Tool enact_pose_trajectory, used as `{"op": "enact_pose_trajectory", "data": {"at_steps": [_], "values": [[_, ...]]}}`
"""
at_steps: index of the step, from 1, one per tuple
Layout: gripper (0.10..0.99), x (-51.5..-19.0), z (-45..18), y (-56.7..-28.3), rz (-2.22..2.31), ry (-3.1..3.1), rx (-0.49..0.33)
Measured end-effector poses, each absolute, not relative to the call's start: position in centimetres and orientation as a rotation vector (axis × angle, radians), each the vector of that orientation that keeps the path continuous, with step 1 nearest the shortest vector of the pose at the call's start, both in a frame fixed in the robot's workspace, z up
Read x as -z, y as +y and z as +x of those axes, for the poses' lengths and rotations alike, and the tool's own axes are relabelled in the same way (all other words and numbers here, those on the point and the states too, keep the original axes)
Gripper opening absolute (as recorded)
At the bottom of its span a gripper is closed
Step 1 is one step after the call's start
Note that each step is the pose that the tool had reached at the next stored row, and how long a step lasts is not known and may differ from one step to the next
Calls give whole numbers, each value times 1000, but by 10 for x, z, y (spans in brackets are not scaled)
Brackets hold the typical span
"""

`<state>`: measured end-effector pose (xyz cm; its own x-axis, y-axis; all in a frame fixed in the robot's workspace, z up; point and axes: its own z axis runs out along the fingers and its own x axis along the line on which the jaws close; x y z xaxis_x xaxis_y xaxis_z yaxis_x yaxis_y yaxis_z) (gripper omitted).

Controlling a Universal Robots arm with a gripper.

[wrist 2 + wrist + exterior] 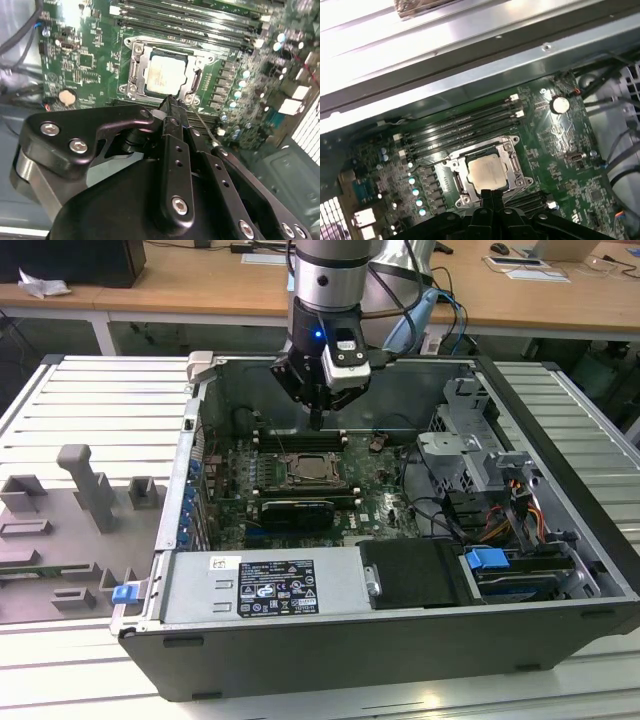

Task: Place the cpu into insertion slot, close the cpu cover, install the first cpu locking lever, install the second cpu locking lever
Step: 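Install the first cpu locking lever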

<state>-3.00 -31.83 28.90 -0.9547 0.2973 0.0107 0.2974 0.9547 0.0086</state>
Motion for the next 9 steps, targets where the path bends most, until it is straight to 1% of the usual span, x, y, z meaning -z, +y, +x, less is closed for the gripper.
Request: {"op": "enact_pose_trajectory", "data": {"at_steps": [9], "values": [[106, -289, -30, -318, -145, -3129, 24]]}}
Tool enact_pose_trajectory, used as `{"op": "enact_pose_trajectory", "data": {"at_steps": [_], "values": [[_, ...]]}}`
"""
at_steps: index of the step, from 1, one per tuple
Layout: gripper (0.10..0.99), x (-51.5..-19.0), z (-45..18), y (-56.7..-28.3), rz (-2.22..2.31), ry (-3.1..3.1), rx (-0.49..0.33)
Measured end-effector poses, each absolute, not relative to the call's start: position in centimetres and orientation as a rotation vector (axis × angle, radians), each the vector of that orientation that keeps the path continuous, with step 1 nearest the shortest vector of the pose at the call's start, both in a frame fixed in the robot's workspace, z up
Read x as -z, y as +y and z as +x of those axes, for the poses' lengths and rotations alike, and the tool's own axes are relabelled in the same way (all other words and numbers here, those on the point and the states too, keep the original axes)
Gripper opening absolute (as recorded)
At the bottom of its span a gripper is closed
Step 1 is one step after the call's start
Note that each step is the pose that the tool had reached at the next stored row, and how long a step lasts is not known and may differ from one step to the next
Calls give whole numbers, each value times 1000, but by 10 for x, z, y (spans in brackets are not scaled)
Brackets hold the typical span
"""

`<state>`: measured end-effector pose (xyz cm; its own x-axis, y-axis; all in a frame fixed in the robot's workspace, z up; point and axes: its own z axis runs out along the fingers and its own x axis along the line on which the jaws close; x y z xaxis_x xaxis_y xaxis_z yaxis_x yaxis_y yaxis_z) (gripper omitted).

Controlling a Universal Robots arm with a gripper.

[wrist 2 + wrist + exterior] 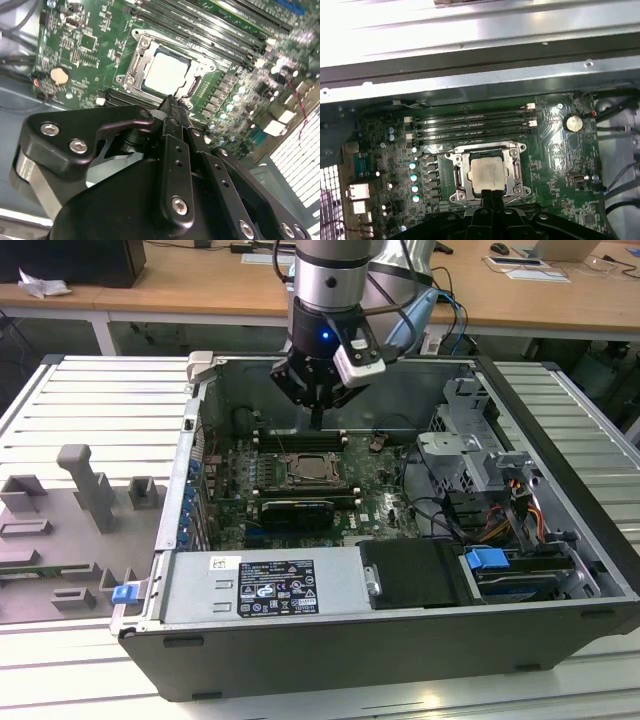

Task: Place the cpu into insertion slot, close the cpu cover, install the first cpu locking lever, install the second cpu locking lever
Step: 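Install the first cpu locking lever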

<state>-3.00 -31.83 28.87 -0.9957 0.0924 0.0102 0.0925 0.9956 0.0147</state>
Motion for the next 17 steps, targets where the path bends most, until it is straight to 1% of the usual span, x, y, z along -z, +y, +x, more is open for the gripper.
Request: {"op": "enact_pose_trajectory", "data": {"at_steps": [7, 12, 17], "values": [[106, -287, -45, -318, -92, -3135, 40], [106, -283, -46, -318, 15, -3142, 40], [106, -281, -61, -318, 23, -3152, 41]]}}
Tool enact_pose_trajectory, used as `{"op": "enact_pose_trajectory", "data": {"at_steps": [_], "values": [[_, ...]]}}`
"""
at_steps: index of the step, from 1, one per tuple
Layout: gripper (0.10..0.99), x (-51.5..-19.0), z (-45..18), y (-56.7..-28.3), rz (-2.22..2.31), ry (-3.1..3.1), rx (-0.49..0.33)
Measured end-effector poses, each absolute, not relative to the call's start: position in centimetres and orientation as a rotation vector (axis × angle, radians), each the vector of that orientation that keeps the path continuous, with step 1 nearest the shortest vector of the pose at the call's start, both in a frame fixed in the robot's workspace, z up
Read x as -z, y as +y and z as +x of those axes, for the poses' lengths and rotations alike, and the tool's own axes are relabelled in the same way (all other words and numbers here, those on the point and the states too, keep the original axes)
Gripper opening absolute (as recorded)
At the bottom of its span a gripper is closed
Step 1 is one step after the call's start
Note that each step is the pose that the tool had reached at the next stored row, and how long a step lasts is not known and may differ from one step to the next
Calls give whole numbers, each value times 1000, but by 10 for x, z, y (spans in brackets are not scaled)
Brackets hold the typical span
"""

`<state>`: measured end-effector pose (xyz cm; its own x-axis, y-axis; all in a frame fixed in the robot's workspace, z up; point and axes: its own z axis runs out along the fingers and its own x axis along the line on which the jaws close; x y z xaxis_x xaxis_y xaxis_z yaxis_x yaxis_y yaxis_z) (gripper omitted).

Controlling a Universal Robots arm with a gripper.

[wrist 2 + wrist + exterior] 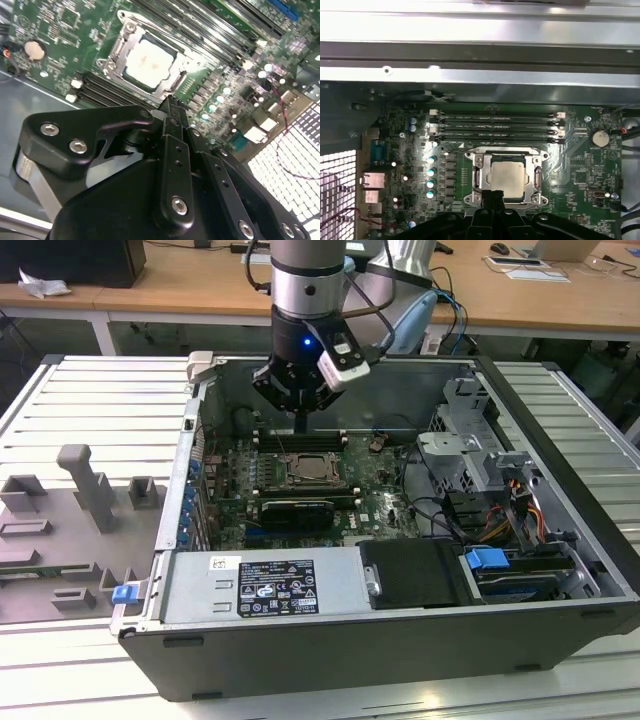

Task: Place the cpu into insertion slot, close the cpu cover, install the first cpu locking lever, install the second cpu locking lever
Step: 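Install the first cpu locking lever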

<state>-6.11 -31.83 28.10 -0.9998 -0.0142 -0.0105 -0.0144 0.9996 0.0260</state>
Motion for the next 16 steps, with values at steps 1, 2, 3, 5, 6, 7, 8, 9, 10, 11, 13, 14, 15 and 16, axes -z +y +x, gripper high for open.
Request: {"op": "enact_pose_trajectory", "data": {"at_steps": [1, 2, 3, 5, 6, 7, 8, 9, 10, 11, 13, 14, 15, 16], "values": [[106, -281, -65, -318, -23, 3128, -41], [106, -281, -67, -318, -23, 3126, -41], [106, -281, -70, -318, -23, 3125, -41], [106, -281, -80, -318, -23, 3123, -41], [106, -281, -83, -318, -23, 3122, -41], [106, -281, -86, -318, -24, 3122, -41], [106, -281, -89, -318, -25, 3122, -41], [106, -280, -92, -318, -26, 3122, -41], [106, -280, -93, -318, -30, 3121, -42], [106, -279, -95, -318, -35, 3121, -43], [106, -278, -99, -318, -53, 3121, -45], [106, -278, -104, -318, -59, 3121, -46], [106, -277, -106, -318, -60, 3121, -47], [106, -276, -107, -318, -62, 3120, -47]]}}
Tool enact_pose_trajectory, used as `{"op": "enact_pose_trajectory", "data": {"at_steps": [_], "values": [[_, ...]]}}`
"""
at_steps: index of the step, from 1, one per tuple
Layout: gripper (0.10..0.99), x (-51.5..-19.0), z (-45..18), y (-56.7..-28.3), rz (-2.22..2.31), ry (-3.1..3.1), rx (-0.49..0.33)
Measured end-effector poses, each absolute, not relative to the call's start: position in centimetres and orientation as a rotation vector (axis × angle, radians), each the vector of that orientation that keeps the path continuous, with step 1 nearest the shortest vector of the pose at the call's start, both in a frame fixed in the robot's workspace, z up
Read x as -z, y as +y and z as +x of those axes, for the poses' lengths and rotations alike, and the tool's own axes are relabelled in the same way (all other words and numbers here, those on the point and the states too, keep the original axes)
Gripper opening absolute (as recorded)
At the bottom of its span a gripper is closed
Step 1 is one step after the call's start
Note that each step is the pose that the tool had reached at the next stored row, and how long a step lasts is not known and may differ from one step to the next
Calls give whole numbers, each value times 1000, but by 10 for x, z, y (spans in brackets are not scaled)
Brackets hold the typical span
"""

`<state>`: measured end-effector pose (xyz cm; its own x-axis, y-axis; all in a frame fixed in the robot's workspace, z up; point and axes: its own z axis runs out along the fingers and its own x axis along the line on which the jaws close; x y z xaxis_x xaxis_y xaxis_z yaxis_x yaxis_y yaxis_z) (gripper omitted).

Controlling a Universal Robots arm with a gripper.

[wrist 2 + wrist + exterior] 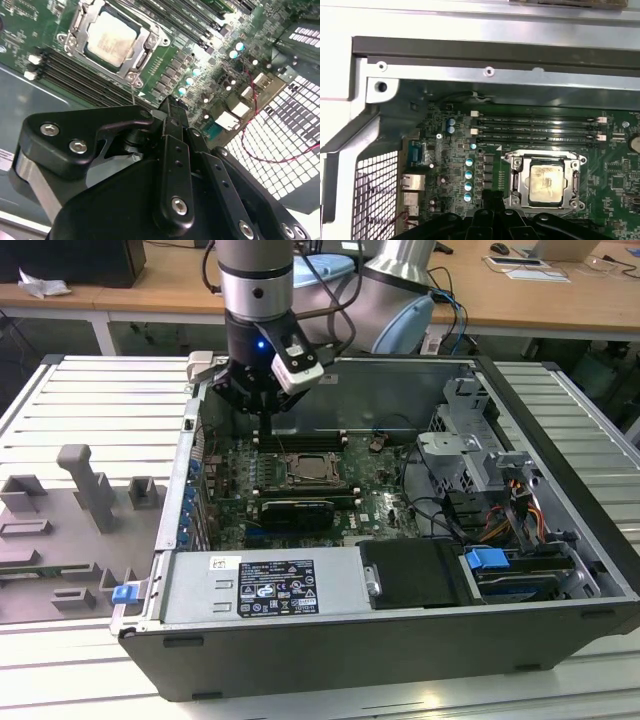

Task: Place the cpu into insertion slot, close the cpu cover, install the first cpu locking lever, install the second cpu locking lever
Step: 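Install the first cpu locking lever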

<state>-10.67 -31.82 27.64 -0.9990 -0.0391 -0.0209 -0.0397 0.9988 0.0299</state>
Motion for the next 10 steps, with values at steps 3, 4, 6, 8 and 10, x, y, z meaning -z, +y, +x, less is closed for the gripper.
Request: {"op": "enact_pose_trajectory", "data": {"at_steps": [3, 4, 6, 8, 10], "values": [[106, -273, -108, -315, -66, 3120, -48], [106, -272, -108, -313, -68, 3120, -48], [106, -270, -108, -309, -70, 3120, -48], [106, -268, -108, -304, -73, 3120, -48], [106, -266, -108, -302, -74, 3120, -48]]}}
